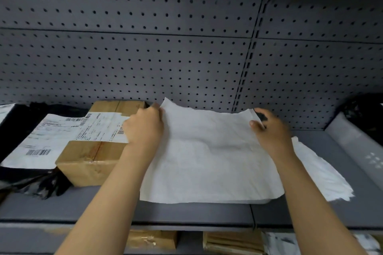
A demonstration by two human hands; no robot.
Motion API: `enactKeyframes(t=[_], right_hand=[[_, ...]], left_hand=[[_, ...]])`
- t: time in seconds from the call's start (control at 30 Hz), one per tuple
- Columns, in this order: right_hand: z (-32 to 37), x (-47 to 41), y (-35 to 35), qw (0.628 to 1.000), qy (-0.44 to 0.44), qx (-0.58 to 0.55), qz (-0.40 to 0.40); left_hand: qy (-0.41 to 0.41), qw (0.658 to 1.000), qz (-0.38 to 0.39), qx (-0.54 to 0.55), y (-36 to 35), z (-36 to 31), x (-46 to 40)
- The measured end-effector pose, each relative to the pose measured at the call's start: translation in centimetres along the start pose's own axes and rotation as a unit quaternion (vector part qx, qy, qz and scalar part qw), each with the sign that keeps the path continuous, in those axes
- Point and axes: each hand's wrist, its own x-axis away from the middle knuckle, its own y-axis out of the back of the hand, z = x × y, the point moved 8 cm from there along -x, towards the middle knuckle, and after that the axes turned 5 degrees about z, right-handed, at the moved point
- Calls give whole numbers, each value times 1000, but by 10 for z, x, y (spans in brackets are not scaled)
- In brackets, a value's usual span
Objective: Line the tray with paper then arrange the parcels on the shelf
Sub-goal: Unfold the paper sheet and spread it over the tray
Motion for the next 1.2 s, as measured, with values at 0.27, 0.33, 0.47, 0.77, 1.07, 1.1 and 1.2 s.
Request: enactKeyframes(t=[0.27, 0.33, 0.47, 0.77, 1.07, 1.1, 1.2], right_hand=[[20, 15, 40, 995, 31, 74, -53], [47, 22, 44, 989, 75, 104, -75], [103, 51, -20, 971, 200, 132, 11], [46, 52, -106, 937, 133, 252, 200], [9, 42, -95, 939, 29, 280, 199], [10, 44, -93, 939, 23, 277, 204], [21, 48, -86, 931, 36, 296, 213]], left_hand=[[-134, 965, -198, 108, 38, -26, 17], [-161, 962, -177, 129, 36, -44, 24], [-219, 967, -47, 120, -19, -83, 45], [-156, 961, 227, 2, -117, -58, 59], [-55, 968, 241, -32, -115, -30, 51], [-55, 968, 241, -29, -114, -30, 52], [-51, 972, 227, 20, -104, -32, 52]])
